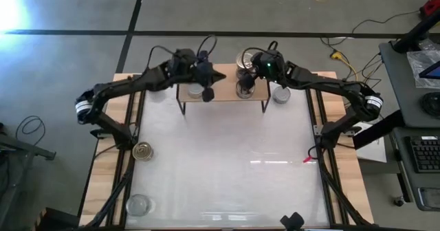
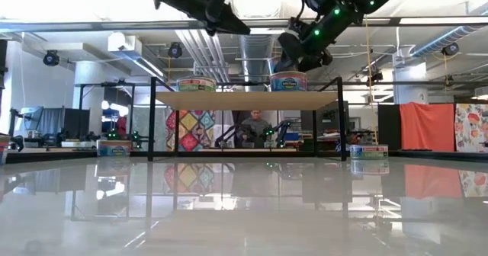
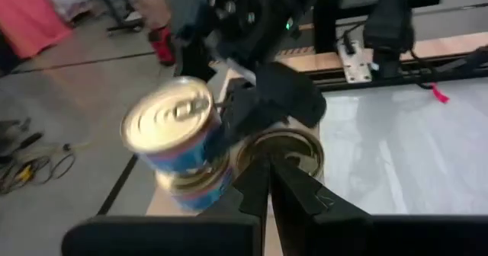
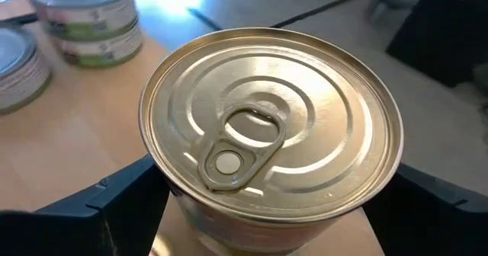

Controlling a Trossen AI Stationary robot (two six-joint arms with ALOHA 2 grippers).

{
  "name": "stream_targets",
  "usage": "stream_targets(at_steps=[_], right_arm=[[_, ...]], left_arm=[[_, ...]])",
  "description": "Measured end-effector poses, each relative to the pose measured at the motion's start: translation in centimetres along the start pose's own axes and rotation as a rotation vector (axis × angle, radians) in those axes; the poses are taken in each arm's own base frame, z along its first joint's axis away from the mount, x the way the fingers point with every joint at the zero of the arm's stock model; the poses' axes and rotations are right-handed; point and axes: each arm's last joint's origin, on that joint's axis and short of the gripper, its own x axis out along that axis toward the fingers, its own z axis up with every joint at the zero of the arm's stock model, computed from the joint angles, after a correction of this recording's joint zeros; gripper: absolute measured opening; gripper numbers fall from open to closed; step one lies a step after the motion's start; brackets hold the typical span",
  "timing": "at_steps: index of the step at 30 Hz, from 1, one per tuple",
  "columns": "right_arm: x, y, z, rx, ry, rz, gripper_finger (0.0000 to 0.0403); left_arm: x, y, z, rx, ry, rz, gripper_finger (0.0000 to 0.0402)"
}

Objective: Stack canned seafood by type on shelf
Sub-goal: Stack the blue tuna can on top of the blue tuna can on the shelf

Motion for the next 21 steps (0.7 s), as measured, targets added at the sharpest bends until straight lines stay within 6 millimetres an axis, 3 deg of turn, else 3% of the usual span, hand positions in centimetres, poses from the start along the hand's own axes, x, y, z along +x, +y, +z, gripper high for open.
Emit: stream_targets(at_steps=[10, 21], right_arm=[[0.6, -0.8, -0.5, 0.014, 0.006, 0.023, 0.0364], [0.8, -0.8, -1.0, 0.019, 0.018, 0.061, 0.0364]], left_arm=[[4.2, 5.0, 0.4, -0.021, -0.022, -0.047, 0.0001], [8.6, 7.6, 1.1, -0.026, -0.008, -0.072, 0.0001]])
